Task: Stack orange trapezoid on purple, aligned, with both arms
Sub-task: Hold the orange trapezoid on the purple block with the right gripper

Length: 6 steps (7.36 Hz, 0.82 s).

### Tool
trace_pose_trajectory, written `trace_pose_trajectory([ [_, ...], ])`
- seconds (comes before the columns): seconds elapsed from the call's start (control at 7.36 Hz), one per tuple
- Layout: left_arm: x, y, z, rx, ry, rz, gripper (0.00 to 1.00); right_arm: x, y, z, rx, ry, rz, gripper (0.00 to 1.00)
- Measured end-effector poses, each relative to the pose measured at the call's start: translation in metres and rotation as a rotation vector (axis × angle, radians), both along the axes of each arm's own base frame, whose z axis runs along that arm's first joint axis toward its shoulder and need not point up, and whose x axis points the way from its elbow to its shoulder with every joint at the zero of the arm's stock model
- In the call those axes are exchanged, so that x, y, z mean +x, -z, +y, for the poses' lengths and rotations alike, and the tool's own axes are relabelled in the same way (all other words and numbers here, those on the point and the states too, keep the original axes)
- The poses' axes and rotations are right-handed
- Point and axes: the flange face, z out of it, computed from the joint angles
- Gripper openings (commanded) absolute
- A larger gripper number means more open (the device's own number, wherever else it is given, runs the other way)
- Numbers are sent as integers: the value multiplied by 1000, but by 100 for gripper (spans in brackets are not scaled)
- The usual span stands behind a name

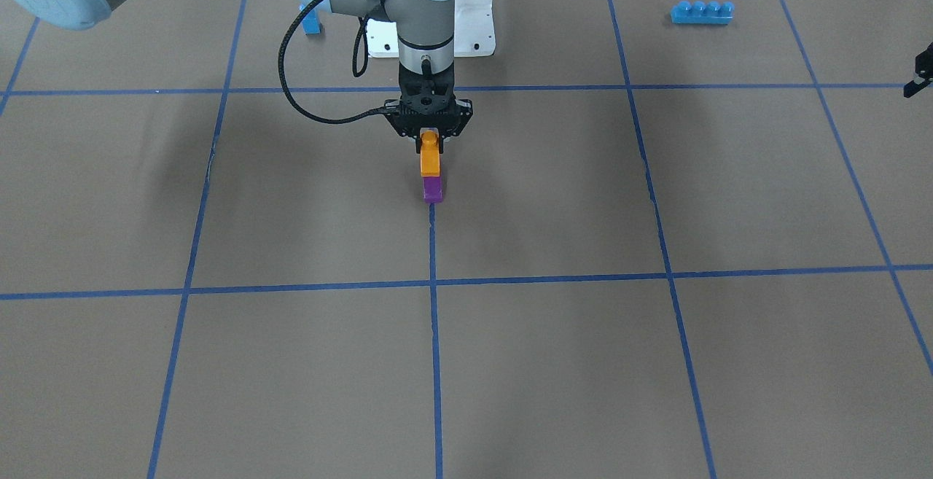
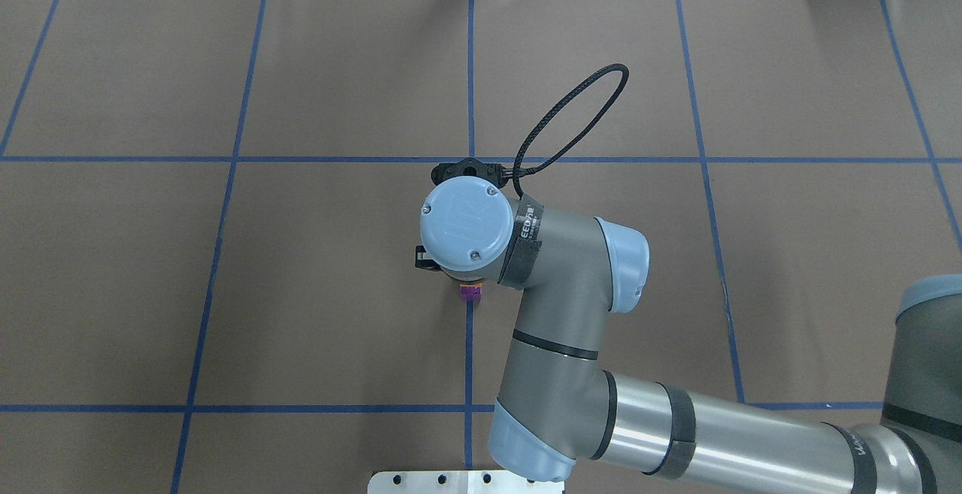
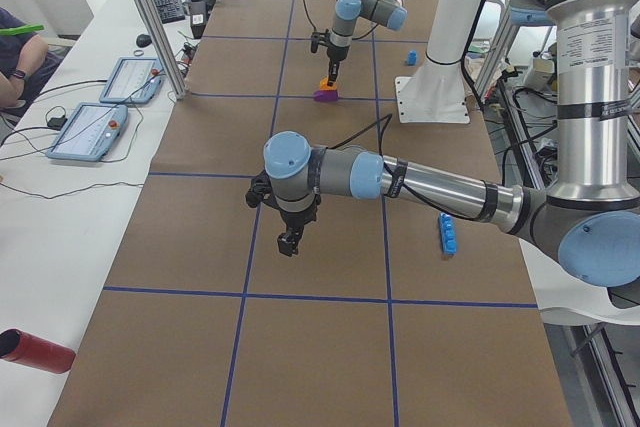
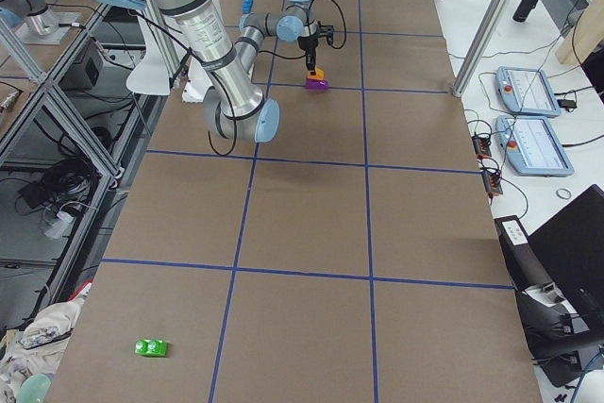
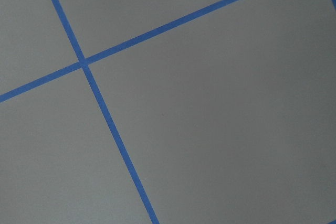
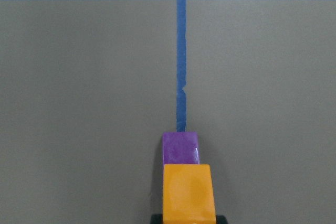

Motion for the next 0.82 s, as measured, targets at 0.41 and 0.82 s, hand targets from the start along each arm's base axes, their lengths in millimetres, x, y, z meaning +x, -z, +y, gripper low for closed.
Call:
trace_pose_trajectory([
  [0.41,0,0,0,0,0,0,100,-5,1,7,33,-15,10,0],
  [0.82,0,0,0,0,0,0,100,-4,1,6,54,-33,15,0],
])
